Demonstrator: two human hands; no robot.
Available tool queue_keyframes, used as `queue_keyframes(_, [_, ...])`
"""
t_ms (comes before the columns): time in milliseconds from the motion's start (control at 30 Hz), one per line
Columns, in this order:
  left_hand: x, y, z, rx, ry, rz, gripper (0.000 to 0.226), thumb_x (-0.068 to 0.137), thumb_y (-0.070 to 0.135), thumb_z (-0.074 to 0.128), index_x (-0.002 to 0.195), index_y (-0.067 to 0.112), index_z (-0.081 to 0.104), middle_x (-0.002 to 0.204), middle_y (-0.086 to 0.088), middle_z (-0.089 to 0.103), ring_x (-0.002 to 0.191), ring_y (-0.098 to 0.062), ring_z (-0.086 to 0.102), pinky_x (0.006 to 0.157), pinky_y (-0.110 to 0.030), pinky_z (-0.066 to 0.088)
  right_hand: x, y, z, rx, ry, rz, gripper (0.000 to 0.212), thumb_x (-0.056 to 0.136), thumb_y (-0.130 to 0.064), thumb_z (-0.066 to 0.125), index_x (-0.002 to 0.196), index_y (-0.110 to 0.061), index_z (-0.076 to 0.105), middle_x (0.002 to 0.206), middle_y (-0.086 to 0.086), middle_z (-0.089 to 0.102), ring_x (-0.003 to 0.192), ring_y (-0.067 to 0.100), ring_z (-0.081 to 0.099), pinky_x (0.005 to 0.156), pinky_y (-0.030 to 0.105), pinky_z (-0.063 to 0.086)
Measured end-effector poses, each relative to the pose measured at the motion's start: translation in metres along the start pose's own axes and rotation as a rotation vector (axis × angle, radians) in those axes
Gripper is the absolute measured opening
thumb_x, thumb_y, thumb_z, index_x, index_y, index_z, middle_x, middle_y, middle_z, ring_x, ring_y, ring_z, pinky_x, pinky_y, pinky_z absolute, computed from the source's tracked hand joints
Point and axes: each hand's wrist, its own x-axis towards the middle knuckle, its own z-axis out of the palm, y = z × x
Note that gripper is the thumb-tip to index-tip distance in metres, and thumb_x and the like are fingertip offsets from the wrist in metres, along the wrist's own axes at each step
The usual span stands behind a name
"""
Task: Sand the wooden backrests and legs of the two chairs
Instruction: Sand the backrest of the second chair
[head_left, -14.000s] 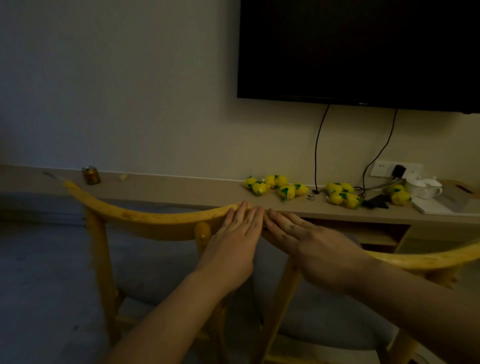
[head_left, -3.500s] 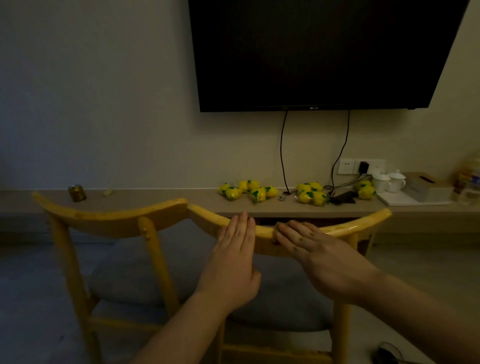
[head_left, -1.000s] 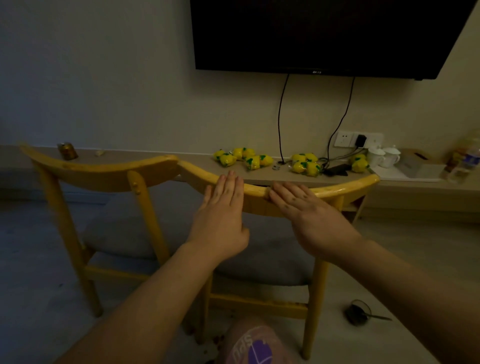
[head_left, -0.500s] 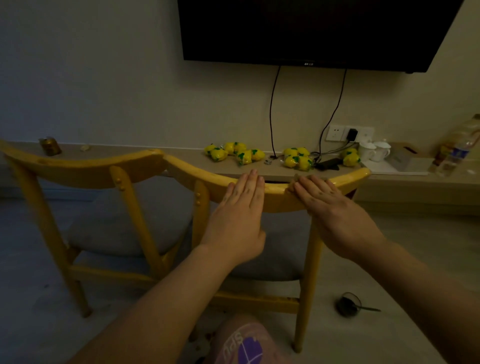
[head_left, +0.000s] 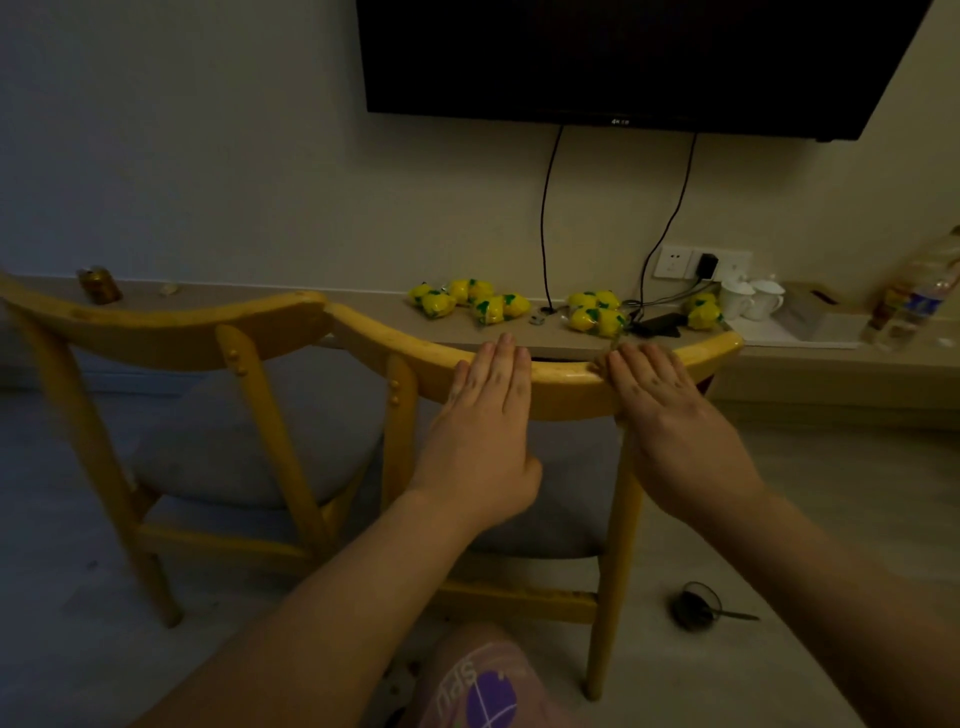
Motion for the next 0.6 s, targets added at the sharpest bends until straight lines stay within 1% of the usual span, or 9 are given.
queue_keyframes(67, [0.0,0.002,0.001,0.005,0.001,-0.003,0.102,0.088,0.043,0.055,0.162,0.009,-0.007,0.17,-0.011,-0.014,0.157,-0.028,-0.012,0.126,-0.043,-0.007,0.005,-0.019,0.005,0.012,0.014,0.012,0.064,0.096,-0.01,0.041,0.159,-0.008,0.028,0.165,0.016,0.029,0.155,0.035,0.017,0.126,0.045,0.007])
queue_keyframes(100, [0.0,0.003,0.001,0.012,0.003,-0.004,0.101,0.088,0.043,0.055,0.162,0.009,-0.006,0.17,-0.012,-0.013,0.157,-0.028,-0.011,0.126,-0.043,-0.007,0.008,-0.029,0.006,0.02,0.01,-0.017,0.063,0.096,-0.011,0.039,0.158,-0.007,0.03,0.163,0.016,0.032,0.153,0.036,0.022,0.126,0.045,0.008])
queue_keyframes(167, [0.0,0.002,0.001,0.024,0.009,-0.006,0.1,0.088,0.041,0.054,0.162,0.008,-0.004,0.17,-0.013,-0.012,0.157,-0.028,-0.01,0.126,-0.043,-0.007,0.014,-0.037,0.005,0.018,-0.002,-0.11,0.064,0.094,-0.017,0.028,0.157,-0.008,0.034,0.161,0.015,0.036,0.151,0.036,0.028,0.124,0.041,0.005])
queue_keyframes(233, [0.0,0.001,0.0,0.021,0.002,-0.001,0.099,0.088,0.04,0.053,0.162,0.008,-0.004,0.17,-0.013,-0.012,0.157,-0.028,-0.011,0.126,-0.042,-0.006,0.017,-0.026,0.0,-0.014,-0.022,-0.157,0.064,0.095,-0.018,0.026,0.158,-0.013,0.031,0.163,0.011,0.034,0.152,0.031,0.027,0.123,0.037,0.004])
queue_keyframes(267, [0.0,0.001,-0.001,0.013,-0.002,0.001,0.1,0.088,0.04,0.053,0.162,0.008,-0.005,0.17,-0.012,-0.013,0.157,-0.028,-0.012,0.126,-0.043,-0.007,0.016,-0.017,-0.002,-0.028,-0.032,-0.141,0.063,0.096,-0.015,0.031,0.159,-0.016,0.03,0.164,0.009,0.032,0.153,0.029,0.026,0.124,0.037,0.006])
queue_keyframes(333, [0.0,0.001,-0.002,-0.012,-0.01,-0.005,0.101,0.089,0.04,0.055,0.162,0.01,-0.009,0.17,-0.011,-0.015,0.157,-0.027,-0.014,0.126,-0.043,-0.008,0.012,0.0,-0.006,-0.035,-0.034,-0.032,0.063,0.099,-0.012,0.041,0.16,-0.021,0.026,0.166,0.005,0.03,0.154,0.027,0.023,0.126,0.041,0.015])
queue_keyframes(433, [0.001,0.004,-0.002,-0.029,-0.01,-0.019,0.104,0.088,0.043,0.056,0.161,0.011,-0.011,0.17,-0.01,-0.017,0.156,-0.027,-0.016,0.126,-0.044,-0.008,0.013,-0.003,-0.009,-0.015,0.005,0.091,0.061,0.099,-0.011,0.047,0.158,-0.017,0.032,0.162,0.007,0.036,0.152,0.03,0.025,0.126,0.045,0.022])
queue_keyframes(500, [0.0,0.005,-0.001,-0.018,-0.009,-0.023,0.104,0.089,0.043,0.056,0.161,0.01,-0.01,0.17,-0.011,-0.016,0.156,-0.028,-0.016,0.127,-0.045,-0.007,0.019,-0.019,-0.007,0.003,0.026,0.042,0.057,0.094,-0.008,0.047,0.151,-0.012,0.042,0.153,0.012,0.047,0.145,0.032,0.034,0.124,0.048,0.026])
queue_keyframes(600, [0.0,0.003,-0.001,-0.001,-0.004,-0.014,0.101,0.09,0.042,0.054,0.162,0.009,-0.009,0.17,-0.011,-0.015,0.156,-0.027,-0.015,0.127,-0.044,-0.006,0.023,-0.036,-0.005,0.018,0.005,-0.118,0.059,0.091,-0.012,0.041,0.15,-0.01,0.045,0.148,0.012,0.052,0.139,0.032,0.042,0.121,0.045,0.027])
